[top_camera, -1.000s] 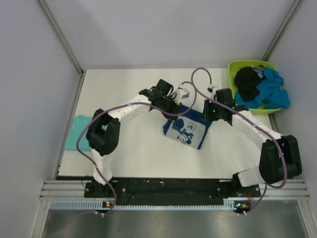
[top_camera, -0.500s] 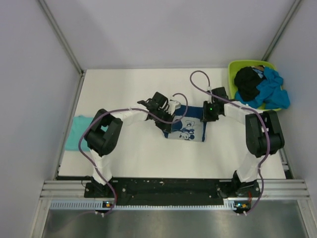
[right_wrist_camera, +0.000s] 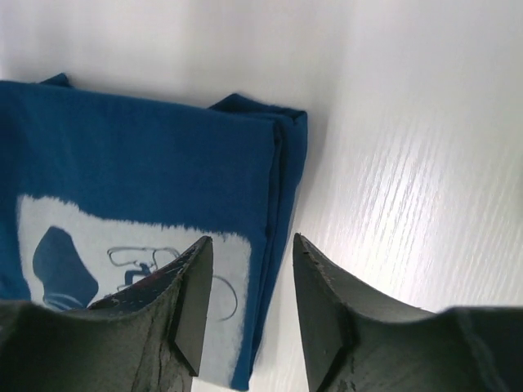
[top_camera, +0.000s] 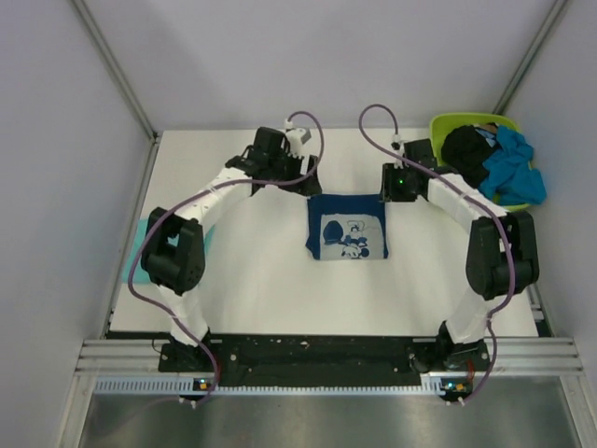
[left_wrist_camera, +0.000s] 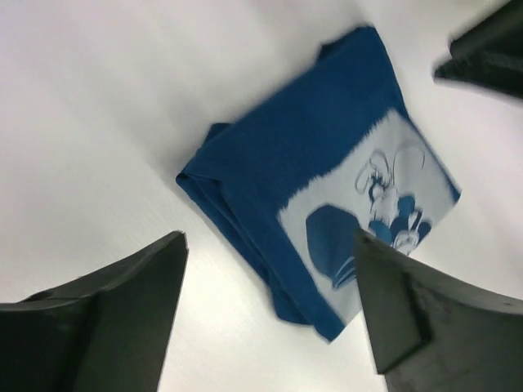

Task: Fold and stack the t-shirts
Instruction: Fold the long partially folded tshirt into a neat square, then put the neatly folded tshirt into the corner of the board with the left arm

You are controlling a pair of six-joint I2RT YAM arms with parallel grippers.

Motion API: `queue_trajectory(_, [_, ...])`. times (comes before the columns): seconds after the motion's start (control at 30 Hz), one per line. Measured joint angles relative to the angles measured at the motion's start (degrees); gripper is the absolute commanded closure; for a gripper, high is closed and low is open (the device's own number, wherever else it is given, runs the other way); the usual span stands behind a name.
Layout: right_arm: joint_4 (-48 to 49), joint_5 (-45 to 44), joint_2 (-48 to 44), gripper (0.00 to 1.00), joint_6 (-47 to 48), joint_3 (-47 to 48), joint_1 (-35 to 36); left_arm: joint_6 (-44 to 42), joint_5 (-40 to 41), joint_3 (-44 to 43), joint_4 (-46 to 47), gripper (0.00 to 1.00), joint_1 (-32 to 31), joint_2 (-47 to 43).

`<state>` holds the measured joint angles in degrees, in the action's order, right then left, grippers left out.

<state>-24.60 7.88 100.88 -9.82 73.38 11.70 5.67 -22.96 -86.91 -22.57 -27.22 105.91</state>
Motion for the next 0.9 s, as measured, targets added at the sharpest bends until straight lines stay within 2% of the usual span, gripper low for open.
queue_trajectory(0.13, [-0.33,0.37,-5.07,0.53,0.20,-4.96,0.00,7.17,-0.44,-0.04,2.60,0.01,2.47,4.39])
queue_trajectory(0.3, [-0.35,0.50,-6.67,0.53,0.15,-11.91,-0.02,14.23,-2.47,5.46,4.09,0.02,0.90,10.12])
queue_trajectory(0.37, [-0.39,0.92,-6.67,0.53,0.00,-13.86,-0.11,16.11,-4.50,6.05,5.05,0.05,0.44,10.91])
queue_trajectory(0.43, [-0.26,1.33,-6.67,0.53,-0.28,-15.32,-0.22,18.14,-5.33,6.05,6.40,0.14,0.02,11.21])
queue_trajectory(0.53, [-0.22,1.66,-6.78,0.53,-0.44,-16.22,-0.26,21.57,-8.35,6.05,8.61,0.36,-0.20,13.00])
queue_trajectory(0.6, [-0.15,1.90,-7.48,0.53,-0.44,-16.52,-0.35,23.85,-11.30,5.99,10.56,0.59,-0.02,14.73])
queue_trajectory(0.67, [-0.11,2.34,-9.16,0.53,-0.46,-16.79,-0.63,25.22,-13.49,5.95,11.93,0.94,0.13,16.52])
queue_trajectory(0.7, [-0.04,2.47,-10.27,0.53,-0.48,-16.79,-0.87,25.75,-14.95,5.90,12.39,1.00,0.17,17.55])
queue_trajectory(0.8, [0.00,2.62,-15.04,0.52,-0.70,-16.83,-1.73,26.69,-18.25,5.84,12.50,1.00,0.35,18.51])
queue_trajectory(0.9, [0.07,2.67,-20.11,0.51,-0.63,-16.83,-2.19,22.21,-18.38,6.12,9.92,1.00,0.90,17.51])
